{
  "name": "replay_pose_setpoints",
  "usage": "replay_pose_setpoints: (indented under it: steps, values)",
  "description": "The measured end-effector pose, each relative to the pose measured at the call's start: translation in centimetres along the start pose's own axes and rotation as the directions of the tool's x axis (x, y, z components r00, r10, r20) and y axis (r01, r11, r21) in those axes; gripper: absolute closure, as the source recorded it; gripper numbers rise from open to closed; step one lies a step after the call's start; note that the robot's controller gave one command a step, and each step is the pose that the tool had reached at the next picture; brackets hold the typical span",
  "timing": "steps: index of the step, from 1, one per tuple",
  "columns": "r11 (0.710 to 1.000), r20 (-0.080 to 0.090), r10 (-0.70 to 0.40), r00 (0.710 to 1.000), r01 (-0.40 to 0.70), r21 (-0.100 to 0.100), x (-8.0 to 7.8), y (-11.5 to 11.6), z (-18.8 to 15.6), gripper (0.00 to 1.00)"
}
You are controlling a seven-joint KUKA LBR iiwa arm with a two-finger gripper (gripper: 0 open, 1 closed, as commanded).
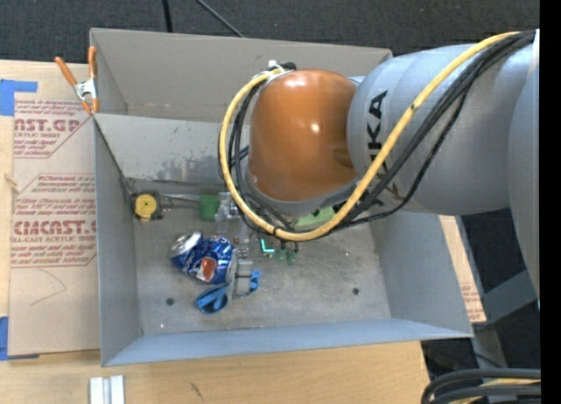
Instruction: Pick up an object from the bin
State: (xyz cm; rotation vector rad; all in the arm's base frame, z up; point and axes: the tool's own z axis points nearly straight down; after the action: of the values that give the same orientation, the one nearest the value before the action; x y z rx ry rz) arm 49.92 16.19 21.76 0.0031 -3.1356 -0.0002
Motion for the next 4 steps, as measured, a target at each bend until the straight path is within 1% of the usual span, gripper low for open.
replay_pose_setpoints:
  steps: [1,2,3,4]
  values:
    - [0.998,-0.002,-0.067,0.998,0.067,0.002,0.0,-5.3,9.0,0.00]
    - [0.935,0.027,-0.355,0.935,0.355,0.004,-2.1,-0.5,14.2,0.00]
    - [0.935,0.009,-0.356,0.935,0.356,0.001,-1.5,-0.6,14.7,1.00]
    - [0.955,0.008,-0.296,0.955,0.296,0.000,-1.7,2.2,14.7,1.00]
